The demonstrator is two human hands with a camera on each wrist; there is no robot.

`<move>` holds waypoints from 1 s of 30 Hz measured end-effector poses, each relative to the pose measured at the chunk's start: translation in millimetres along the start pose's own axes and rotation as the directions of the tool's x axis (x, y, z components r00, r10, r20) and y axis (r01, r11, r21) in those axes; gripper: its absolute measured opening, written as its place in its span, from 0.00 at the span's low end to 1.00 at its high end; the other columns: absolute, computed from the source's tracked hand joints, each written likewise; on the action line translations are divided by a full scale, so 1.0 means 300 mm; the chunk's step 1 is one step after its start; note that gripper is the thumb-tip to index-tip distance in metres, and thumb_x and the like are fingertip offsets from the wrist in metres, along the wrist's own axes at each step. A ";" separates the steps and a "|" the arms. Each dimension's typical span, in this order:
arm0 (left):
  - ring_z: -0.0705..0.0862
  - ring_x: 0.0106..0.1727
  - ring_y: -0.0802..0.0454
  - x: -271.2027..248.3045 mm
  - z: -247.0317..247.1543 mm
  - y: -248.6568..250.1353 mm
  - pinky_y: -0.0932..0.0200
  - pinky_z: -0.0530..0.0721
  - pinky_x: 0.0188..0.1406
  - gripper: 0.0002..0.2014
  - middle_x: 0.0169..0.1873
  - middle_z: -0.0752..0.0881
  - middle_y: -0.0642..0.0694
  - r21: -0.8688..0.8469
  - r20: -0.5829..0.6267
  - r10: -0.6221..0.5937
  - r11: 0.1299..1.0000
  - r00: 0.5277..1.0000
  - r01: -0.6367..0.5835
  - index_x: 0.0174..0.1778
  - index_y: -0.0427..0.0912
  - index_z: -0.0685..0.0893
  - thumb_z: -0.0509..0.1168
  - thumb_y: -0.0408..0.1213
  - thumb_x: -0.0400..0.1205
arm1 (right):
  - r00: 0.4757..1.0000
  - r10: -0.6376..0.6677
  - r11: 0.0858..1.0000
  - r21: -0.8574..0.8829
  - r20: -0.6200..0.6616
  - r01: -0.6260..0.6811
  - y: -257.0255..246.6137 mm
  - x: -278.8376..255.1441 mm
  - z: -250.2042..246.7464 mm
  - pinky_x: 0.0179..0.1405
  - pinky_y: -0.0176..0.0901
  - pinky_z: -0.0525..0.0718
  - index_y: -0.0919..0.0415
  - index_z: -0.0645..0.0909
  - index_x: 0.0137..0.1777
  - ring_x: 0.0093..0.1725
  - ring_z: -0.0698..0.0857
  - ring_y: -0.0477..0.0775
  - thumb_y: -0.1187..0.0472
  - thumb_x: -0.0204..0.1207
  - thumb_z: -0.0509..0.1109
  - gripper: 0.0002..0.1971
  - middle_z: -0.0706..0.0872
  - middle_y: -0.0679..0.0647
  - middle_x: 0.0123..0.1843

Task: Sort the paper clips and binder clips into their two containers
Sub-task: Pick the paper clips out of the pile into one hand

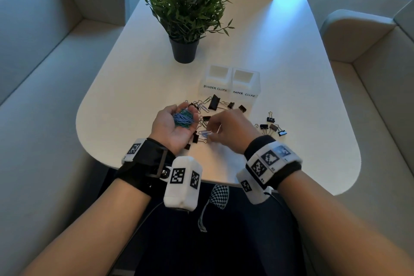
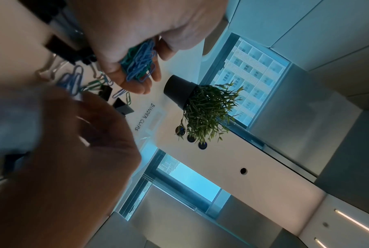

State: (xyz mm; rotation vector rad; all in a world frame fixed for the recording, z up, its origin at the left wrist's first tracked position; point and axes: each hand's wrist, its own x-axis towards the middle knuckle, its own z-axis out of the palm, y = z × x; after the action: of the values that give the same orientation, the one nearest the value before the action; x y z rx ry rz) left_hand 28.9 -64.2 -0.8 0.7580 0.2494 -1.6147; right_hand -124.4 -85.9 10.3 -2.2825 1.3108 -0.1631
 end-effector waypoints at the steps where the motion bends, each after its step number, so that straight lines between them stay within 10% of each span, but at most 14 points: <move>1: 0.79 0.38 0.50 -0.003 0.001 0.006 0.60 0.80 0.40 0.16 0.40 0.79 0.39 -0.007 -0.003 0.001 1.000 1.000 -0.001 0.41 0.35 0.79 0.50 0.38 0.87 | 1.000 -0.009 0.999 -0.038 0.022 0.010 -0.003 -0.003 0.014 0.43 0.39 0.85 0.59 0.88 0.45 0.40 0.85 0.50 0.61 0.71 0.76 0.04 0.87 0.50 0.40; 7: 0.79 0.35 0.53 -0.001 0.004 0.010 0.63 0.81 0.26 0.17 0.39 0.80 0.40 -0.005 -0.018 -0.002 1.000 1.000 0.002 0.41 0.35 0.80 0.50 0.39 0.87 | 0.999 -0.046 0.982 -0.182 0.005 0.046 -0.003 0.013 0.027 0.41 0.45 0.87 0.58 0.87 0.44 0.38 0.85 0.55 0.66 0.73 0.69 0.06 0.87 0.55 0.39; 30: 0.79 0.36 0.52 0.000 0.008 -0.013 0.63 0.80 0.34 0.15 0.37 0.80 0.42 0.059 -0.010 0.037 0.998 0.999 -0.037 0.43 0.35 0.80 0.52 0.37 0.86 | 0.997 0.076 0.994 -0.073 -0.005 -0.077 0.026 0.018 -0.022 0.32 0.33 0.77 0.62 0.85 0.36 0.36 0.81 0.50 0.66 0.64 0.75 0.02 0.80 0.48 0.32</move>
State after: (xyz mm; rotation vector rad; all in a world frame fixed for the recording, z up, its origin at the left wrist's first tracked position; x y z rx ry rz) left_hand 24.5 -64.8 0.0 0.8123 0.1957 -1.5888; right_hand -129.7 -96.0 11.6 -2.2882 1.4246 -0.0936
